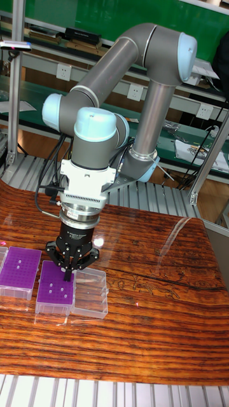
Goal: Transfer all small pipette tips from one holder to another
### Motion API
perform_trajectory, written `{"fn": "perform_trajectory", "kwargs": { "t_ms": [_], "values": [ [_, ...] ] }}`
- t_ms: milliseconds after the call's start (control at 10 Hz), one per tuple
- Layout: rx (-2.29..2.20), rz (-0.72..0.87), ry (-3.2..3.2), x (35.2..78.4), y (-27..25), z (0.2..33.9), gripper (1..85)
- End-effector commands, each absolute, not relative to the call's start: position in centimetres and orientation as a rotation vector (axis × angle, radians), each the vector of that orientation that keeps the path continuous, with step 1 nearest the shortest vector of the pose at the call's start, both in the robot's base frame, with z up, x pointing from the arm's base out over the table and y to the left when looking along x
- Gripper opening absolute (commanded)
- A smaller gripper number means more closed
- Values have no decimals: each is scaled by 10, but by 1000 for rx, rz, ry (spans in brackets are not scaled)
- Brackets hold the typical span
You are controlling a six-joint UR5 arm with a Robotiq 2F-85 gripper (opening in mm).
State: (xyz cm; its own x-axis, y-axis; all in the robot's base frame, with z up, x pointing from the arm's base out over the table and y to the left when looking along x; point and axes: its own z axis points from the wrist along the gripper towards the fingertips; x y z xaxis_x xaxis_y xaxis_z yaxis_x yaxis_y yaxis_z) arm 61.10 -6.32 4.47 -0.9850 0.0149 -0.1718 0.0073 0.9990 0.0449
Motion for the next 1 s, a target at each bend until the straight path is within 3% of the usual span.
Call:
{"fn": "perform_trajectory", "kwargs": {
  "t_ms": [0, 900],
  "values": [
    [55, 52, 2965, 613, -68, 46, 10],
    [156, -42, 2988, 609, -69, 52, 10]
  ]
}}
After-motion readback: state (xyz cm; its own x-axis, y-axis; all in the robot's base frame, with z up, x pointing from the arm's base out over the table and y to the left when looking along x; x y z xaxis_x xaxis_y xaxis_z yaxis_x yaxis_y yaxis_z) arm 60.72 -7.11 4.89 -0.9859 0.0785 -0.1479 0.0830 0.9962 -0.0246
